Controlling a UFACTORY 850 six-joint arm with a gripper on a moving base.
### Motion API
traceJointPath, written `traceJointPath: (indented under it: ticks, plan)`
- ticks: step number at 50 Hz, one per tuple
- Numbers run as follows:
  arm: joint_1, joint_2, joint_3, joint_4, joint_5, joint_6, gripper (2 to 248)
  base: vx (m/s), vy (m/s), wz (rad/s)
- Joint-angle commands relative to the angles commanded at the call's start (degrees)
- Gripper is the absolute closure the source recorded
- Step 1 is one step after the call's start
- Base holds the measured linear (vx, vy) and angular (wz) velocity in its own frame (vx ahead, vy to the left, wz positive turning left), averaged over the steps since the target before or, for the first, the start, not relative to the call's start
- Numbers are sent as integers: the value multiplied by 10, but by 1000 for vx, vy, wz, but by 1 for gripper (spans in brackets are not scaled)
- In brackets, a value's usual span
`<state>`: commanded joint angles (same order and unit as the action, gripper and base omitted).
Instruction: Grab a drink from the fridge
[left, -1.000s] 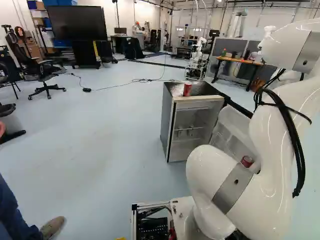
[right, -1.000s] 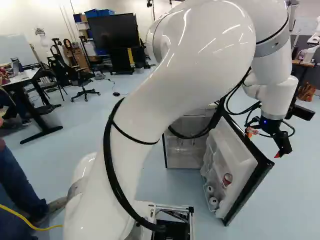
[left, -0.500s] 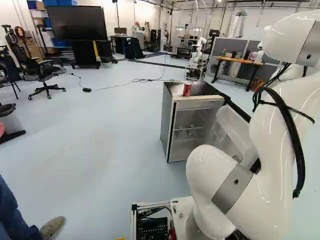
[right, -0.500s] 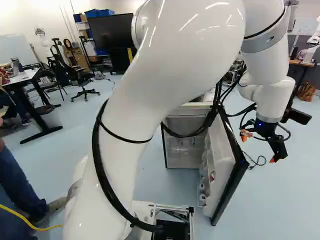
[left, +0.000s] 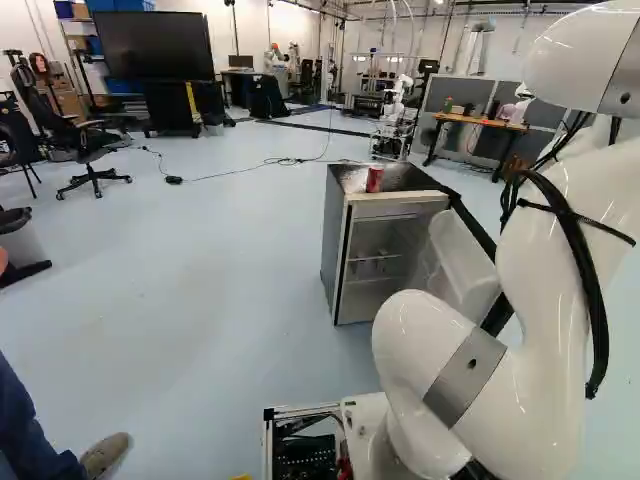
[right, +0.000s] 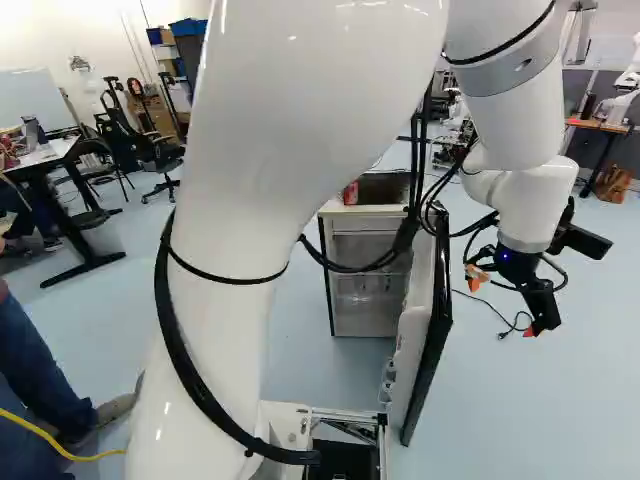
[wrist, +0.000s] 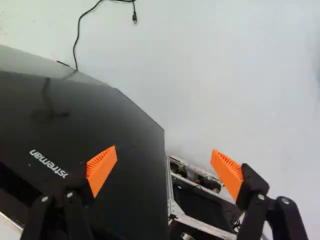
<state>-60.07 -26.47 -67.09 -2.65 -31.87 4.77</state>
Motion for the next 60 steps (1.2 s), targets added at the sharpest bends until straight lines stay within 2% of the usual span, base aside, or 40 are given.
traceJointPath:
  ticks: [25,60]
  plan:
    - [7,56,78,0,0,0,3,0,0,0]
    - [41,127,172,0,0,0,3,0,0,0]
